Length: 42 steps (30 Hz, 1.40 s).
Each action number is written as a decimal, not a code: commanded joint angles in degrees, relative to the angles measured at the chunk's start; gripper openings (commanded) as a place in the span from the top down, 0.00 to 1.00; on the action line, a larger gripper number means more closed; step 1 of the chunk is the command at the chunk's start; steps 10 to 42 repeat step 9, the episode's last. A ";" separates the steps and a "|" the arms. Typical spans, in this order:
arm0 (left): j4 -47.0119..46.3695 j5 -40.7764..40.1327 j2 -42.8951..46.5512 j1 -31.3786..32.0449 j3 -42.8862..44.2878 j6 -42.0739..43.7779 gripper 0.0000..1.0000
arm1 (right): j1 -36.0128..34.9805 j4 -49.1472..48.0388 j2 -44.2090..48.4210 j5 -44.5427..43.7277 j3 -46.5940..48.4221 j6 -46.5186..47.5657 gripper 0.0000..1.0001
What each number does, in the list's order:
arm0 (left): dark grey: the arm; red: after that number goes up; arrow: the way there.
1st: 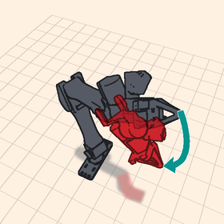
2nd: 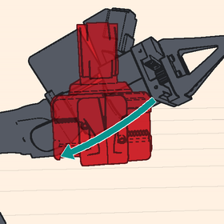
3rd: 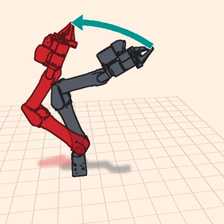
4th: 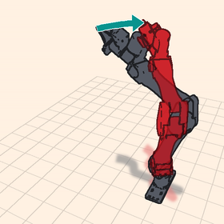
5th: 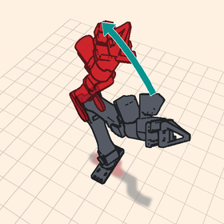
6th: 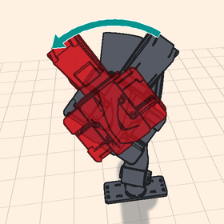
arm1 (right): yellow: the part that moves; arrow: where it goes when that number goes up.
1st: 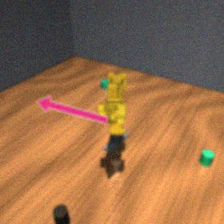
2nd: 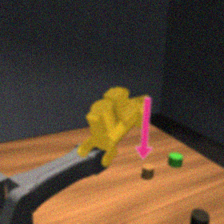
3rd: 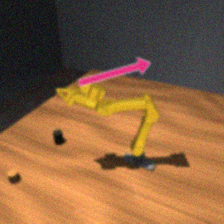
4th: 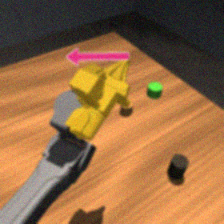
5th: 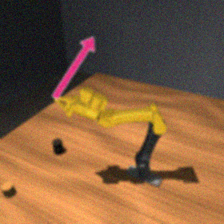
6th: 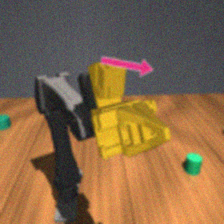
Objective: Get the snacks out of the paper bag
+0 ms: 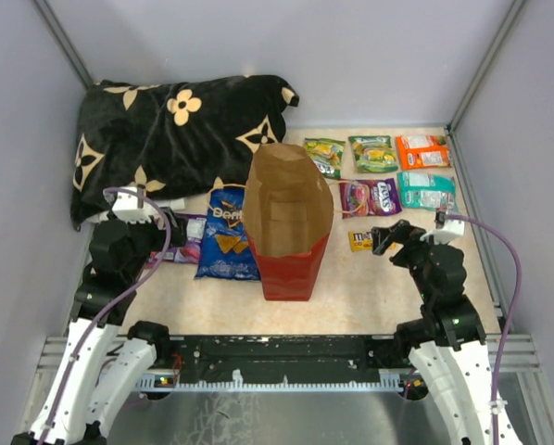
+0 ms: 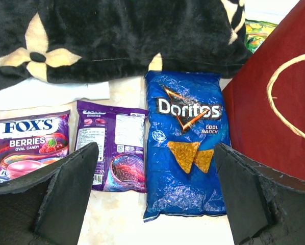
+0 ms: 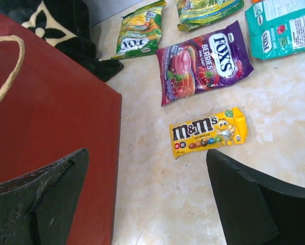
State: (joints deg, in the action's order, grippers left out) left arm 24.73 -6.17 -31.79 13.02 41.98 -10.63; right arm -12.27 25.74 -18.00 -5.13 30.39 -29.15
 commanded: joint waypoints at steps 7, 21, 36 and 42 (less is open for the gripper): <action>-2.27 1.97 2.78 -0.27 -0.64 -0.27 0.00 | -0.21 -0.99 1.00 0.27 0.38 0.80 0.01; -2.07 2.39 2.88 -0.27 -0.75 -0.36 0.00 | -0.19 -3.04 1.67 1.54 -0.91 1.86 0.01; -2.07 2.39 2.88 -0.27 -0.75 -0.36 0.00 | -0.19 -3.04 1.67 1.54 -0.91 1.86 0.01; -2.07 2.39 2.88 -0.27 -0.75 -0.36 0.00 | -0.19 -3.04 1.67 1.54 -0.91 1.86 0.01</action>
